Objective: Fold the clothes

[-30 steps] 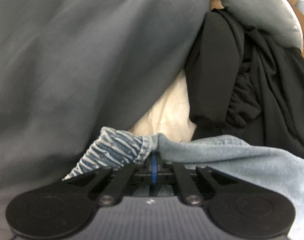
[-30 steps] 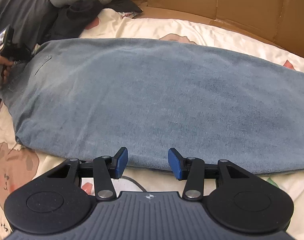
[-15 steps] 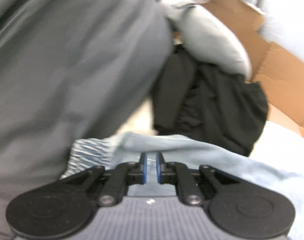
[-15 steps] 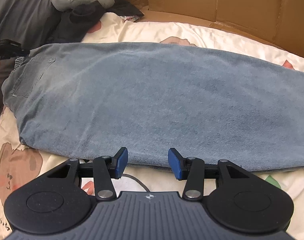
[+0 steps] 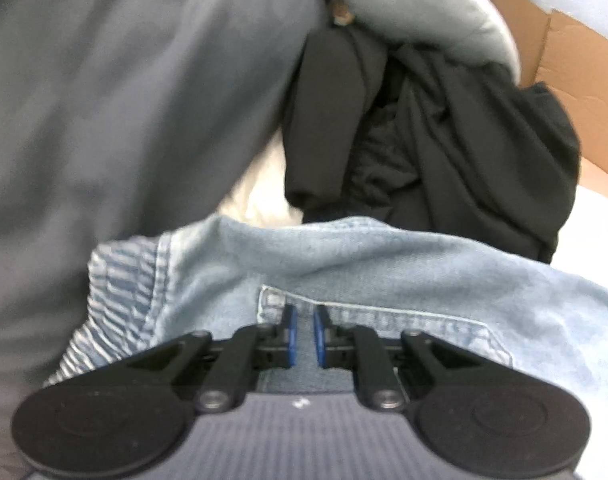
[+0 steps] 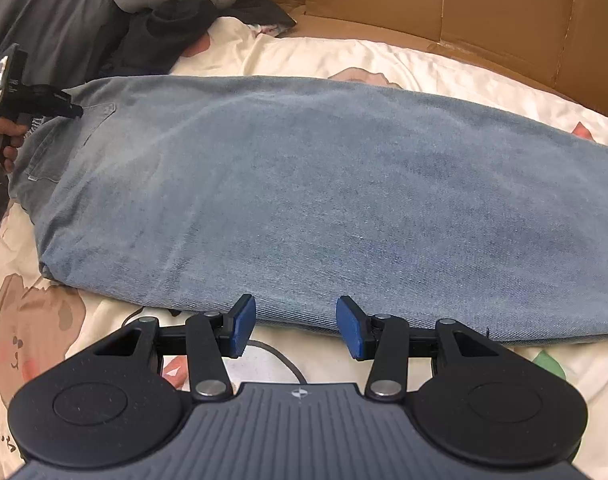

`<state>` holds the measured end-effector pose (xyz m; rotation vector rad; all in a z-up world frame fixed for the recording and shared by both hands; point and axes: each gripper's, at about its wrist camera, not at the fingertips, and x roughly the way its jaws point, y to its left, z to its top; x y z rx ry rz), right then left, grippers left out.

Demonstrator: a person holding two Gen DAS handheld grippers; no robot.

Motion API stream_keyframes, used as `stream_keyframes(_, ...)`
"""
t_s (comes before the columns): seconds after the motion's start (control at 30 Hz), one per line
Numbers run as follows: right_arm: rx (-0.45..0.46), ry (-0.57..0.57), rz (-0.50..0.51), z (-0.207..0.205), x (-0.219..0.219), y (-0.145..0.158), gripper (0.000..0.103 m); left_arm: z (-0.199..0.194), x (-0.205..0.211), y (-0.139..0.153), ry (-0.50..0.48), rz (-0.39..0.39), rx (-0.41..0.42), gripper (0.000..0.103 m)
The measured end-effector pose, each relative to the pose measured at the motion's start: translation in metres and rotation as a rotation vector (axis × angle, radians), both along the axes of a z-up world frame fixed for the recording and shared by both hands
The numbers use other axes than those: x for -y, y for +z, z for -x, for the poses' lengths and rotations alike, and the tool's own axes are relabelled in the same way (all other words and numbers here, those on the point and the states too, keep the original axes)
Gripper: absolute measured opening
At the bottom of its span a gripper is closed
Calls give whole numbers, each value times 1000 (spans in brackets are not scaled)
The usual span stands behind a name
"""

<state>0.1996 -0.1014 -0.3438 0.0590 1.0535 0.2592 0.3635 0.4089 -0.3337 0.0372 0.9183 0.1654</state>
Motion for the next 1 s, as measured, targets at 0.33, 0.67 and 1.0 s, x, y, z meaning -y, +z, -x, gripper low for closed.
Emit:
stream_keyframes(0.33,14,-36,-1,0,-1,-2,52,-16,5,12,40,5,88,12)
stream_keyframes(0.67,14,-35,6,0,1,0,52,-38,2,-1,69,-35,10,17)
stream_keyframes(1.0,15,-40,-4,2,4,0,52,67,-29,42,109,-53,119,46)
